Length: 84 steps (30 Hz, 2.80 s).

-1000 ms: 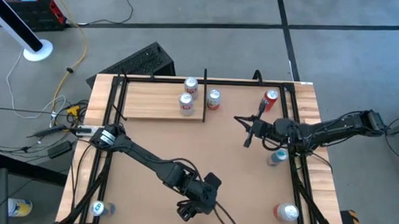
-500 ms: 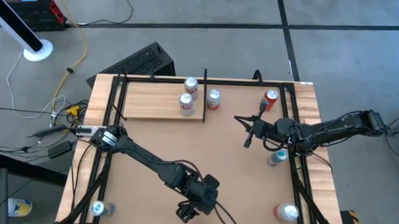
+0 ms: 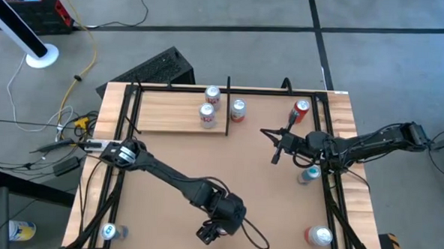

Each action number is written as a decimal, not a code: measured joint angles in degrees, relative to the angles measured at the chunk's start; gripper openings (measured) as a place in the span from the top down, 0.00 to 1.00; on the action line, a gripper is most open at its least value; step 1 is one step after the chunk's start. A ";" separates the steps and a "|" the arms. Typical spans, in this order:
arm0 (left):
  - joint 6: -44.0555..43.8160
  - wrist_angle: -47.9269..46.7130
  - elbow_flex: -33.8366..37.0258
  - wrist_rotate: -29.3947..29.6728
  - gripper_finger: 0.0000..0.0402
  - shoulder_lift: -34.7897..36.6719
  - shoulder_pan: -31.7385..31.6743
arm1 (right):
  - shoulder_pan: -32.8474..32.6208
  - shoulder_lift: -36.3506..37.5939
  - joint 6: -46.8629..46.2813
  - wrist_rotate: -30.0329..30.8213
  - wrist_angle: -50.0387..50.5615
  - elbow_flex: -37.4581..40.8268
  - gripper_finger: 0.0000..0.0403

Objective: Place canned beverage on shelf
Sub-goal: Put the bottom red soda can on the shelf

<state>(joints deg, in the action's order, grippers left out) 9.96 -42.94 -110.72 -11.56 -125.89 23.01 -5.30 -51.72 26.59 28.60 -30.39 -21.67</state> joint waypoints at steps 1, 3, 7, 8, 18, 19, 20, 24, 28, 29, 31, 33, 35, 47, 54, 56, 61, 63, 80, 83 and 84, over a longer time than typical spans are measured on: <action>0.01 -0.47 0.00 0.06 0.19 0.00 -0.11 | 0.00 0.00 0.02 -0.02 -0.02 0.00 0.93; 0.02 -0.95 0.00 0.52 0.19 0.00 -0.21 | 0.01 0.00 0.00 -0.04 -0.02 0.00 0.93; 0.26 -1.20 0.00 1.26 0.19 0.00 -0.18 | 0.11 0.00 0.00 -0.06 -0.02 0.00 0.93; 0.26 -1.24 0.00 1.26 0.19 0.00 -0.18 | 0.11 0.00 0.00 -0.06 -0.02 0.00 0.93; 0.42 -3.54 -1.29 3.05 0.30 0.02 -0.18 | 0.09 0.00 -0.04 -0.13 0.02 0.00 0.93; -0.06 -5.01 -2.05 4.56 0.30 0.02 -0.23 | 0.09 0.00 -0.04 -0.13 0.00 0.00 0.93; -0.14 -6.53 -2.84 6.23 0.30 0.02 -0.35 | 0.09 0.00 -0.04 -0.13 0.00 0.00 0.93; -0.24 -9.95 -5.55 8.89 0.30 1.36 -1.20 | 0.09 -0.01 -0.05 -0.17 0.01 0.00 0.93; -1.03 -14.90 -5.85 9.38 0.30 5.72 -3.18 | 0.09 -0.02 -0.17 -0.18 0.11 0.00 0.93; -1.70 -15.95 -5.37 9.33 0.30 7.19 -3.98 | 0.09 -0.02 -0.17 -0.22 0.09 0.00 0.93; -3.13 -18.44 -4.24 10.51 0.30 10.04 -6.00 | 0.09 -0.02 -0.17 -0.24 0.17 0.00 0.93; -4.12 -21.61 -3.41 12.66 0.30 13.20 -8.23 | 0.09 -0.02 -0.17 -0.24 0.42 0.00 0.93; -4.84 -24.04 -1.49 15.80 0.30 17.41 -10.45 | 0.09 -0.02 -0.17 -0.24 0.75 0.00 0.93; -7.52 -11.28 36.30 24.67 0.30 53.20 -32.19 | 0.09 -0.02 -0.14 -0.24 1.40 0.02 0.93; -3.18 6.41 51.50 19.76 0.30 60.57 -48.45 | 0.09 -0.02 0.32 -0.24 0.63 0.02 0.93; -2.34 8.02 52.04 17.25 0.30 59.23 -52.05 | 0.09 -0.02 0.50 -0.24 -0.01 0.02 0.93; -0.39 7.62 48.78 14.47 0.30 53.09 -59.10 | 0.09 -0.02 0.63 -0.24 -0.17 0.02 0.93; -0.28 7.26 47.13 12.76 0.30 50.34 -61.02 | 0.09 -0.02 0.74 -0.24 -0.07 0.02 0.93; -3.56 -2.82 32.58 8.27 0.21 32.17 -65.85 | 0.20 -0.02 0.92 -0.22 1.71 0.02 0.93; -4.16 -2.37 32.30 8.87 0.20 31.24 -65.75 | 0.20 -0.02 0.92 -0.22 1.73 0.02 0.93; -4.36 -2.48 32.30 9.13 0.20 31.12 -65.75 | 0.20 -0.02 0.92 -0.24 1.74 0.02 0.93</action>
<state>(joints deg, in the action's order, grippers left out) 5.60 -45.42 -78.41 -2.44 -94.77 -42.74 -5.10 -51.75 27.51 28.36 -28.65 -21.65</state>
